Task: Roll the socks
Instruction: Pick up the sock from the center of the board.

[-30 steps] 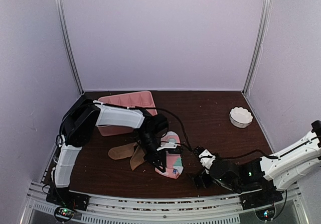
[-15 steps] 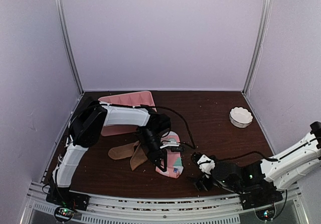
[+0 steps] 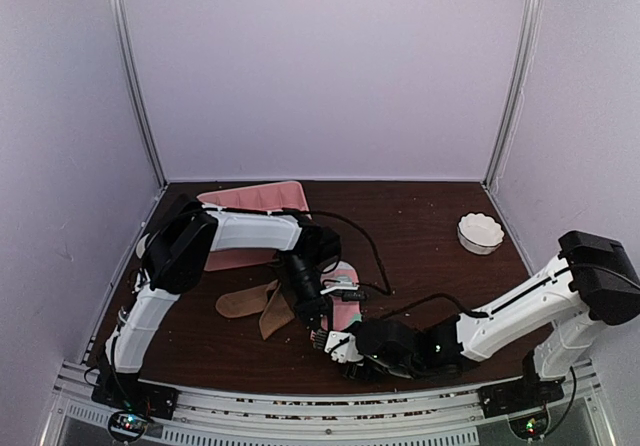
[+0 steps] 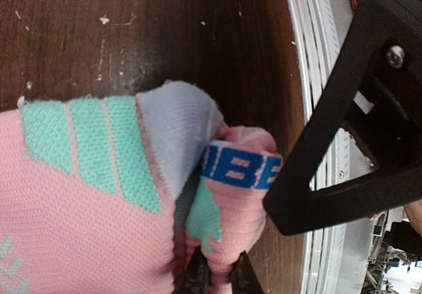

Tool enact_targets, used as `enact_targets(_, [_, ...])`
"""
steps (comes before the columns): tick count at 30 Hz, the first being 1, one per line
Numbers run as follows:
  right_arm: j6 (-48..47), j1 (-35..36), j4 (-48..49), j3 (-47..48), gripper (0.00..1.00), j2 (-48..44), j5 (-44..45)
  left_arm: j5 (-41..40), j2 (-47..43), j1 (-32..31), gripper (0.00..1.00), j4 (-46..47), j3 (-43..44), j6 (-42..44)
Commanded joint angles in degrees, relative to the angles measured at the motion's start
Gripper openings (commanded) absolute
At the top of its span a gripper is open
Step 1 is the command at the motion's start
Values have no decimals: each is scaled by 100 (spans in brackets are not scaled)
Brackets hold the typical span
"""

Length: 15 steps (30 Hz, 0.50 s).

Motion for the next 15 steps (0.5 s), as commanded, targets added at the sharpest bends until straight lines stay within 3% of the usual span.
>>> enact_targets(1, [-503,-147,-287,227,55,194,-187,-1157,602,20,2,188,-110,-29])
enact_targets(9, [-562,-360,-482,307,42,514,-329,-1180,601,20,2,108,-142,107])
enact_targets(15, [-298,-403,-593,291,28,706,-462,-1148,517,20,16,108,-159,227])
